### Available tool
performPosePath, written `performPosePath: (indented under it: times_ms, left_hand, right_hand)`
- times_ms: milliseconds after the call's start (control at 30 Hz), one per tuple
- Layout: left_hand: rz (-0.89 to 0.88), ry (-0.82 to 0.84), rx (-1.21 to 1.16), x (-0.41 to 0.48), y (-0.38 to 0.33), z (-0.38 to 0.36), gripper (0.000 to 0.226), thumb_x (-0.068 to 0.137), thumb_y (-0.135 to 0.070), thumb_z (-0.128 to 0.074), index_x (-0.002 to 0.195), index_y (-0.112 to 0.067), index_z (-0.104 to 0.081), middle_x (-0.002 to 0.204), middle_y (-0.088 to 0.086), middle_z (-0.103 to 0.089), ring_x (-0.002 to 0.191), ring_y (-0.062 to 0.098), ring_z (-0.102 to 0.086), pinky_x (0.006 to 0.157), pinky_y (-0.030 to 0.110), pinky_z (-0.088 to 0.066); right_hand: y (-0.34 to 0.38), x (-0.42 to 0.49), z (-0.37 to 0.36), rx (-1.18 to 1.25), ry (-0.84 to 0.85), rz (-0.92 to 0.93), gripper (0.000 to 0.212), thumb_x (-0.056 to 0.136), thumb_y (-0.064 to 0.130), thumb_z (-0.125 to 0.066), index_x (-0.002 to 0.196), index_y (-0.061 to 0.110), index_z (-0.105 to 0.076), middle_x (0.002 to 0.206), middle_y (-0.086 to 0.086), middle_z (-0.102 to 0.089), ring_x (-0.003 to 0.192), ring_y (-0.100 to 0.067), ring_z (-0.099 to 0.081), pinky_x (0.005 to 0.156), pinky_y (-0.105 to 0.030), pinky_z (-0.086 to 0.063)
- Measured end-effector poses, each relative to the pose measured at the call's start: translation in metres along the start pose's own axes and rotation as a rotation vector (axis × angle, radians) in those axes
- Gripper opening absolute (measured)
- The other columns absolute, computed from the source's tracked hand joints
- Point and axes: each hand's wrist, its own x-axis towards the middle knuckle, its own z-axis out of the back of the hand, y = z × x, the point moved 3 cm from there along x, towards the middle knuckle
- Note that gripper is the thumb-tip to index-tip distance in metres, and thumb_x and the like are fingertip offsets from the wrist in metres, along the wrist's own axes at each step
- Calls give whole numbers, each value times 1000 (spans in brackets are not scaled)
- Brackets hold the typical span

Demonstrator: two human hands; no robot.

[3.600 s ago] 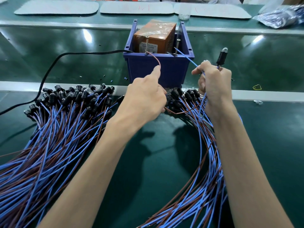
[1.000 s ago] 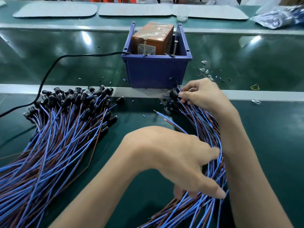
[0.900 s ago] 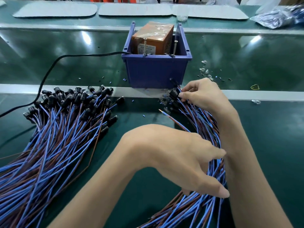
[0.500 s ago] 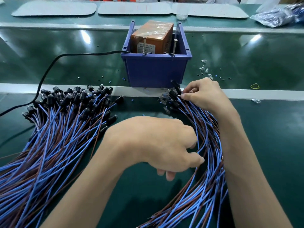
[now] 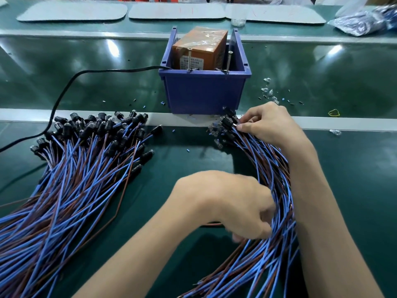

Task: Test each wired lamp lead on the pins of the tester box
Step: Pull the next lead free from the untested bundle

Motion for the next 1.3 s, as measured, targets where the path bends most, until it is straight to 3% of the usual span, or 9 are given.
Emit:
performPosePath:
  times_ms: [100,167,267,367,467,633,733,1100,1300]
  left_hand:
    - [4,-286,3,-9,12,15,2,85,-26,-58,87,-27,-57,55,-14,-47,58,0,-43,58,27,-38]
    - [51,-418,-16,-16,26,24,12,80,-19,-55,82,-31,-53,48,-15,-50,58,-3,-43,62,27,-36]
    - [160,-463,-14,-27,51,33,35,77,-17,-52,102,-40,-60,50,-40,-47,60,-18,-44,67,26,-37]
    - [311,-449,-8,-40,83,36,59,75,-16,-54,128,-44,-56,43,-28,-50,54,-5,-47,70,26,-45]
    - [461,-481,-63,-54,117,37,64,75,-15,-56,133,-42,-51,42,-23,-52,54,-11,-49,58,19,-39]
    - [791,-516,-145,-75,163,28,82,73,-36,-77,144,-35,-36,102,-14,-68,101,18,-56,86,27,-43]
    - [949,-609,-203,-83,176,25,67,70,-42,-79,131,-35,-51,115,0,-66,110,27,-57,95,41,-47]
    - [1104,-726,-106,-86,164,30,36,65,-37,-86,94,-27,-67,107,15,-63,103,36,-58,75,33,-37]
    - [1124,-677,-79,-74,164,23,44,64,-32,-87,102,-20,-70,107,14,-65,103,36,-60,81,39,-45]
  right_hand:
    - [-2,0,2,-18,17,-1,7,81,27,-75,80,31,-69,67,13,-57,83,-15,-54,75,-24,-41]
    - [-2,0,2,-28,24,-1,7,80,28,-75,79,31,-70,68,12,-59,83,-15,-56,75,-24,-42]
    - [-2,0,3,-31,32,10,8,79,29,-76,76,31,-69,66,12,-59,75,-11,-55,68,-22,-39]
    - [-2,-1,4,-43,48,23,10,79,31,-76,73,32,-68,62,13,-57,64,-1,-50,55,-17,-36]
    - [-3,-1,5,-62,63,39,6,79,30,-76,76,32,-71,62,14,-57,61,1,-49,54,-13,-35]
    - [-2,-2,8,-78,57,60,14,78,26,-78,73,34,-68,61,14,-56,58,1,-48,45,-1,-32]
    - [-3,-2,8,-76,68,51,11,78,26,-79,78,33,-71,65,13,-59,59,1,-49,47,-2,-33]
    - [-4,-5,11,-82,86,41,8,78,24,-79,80,29,-73,62,10,-58,58,-2,-49,45,-2,-33]
    - [2,-7,17,-53,18,87,8,78,28,-78,79,26,-70,65,10,-56,60,-1,-48,55,-17,-36]
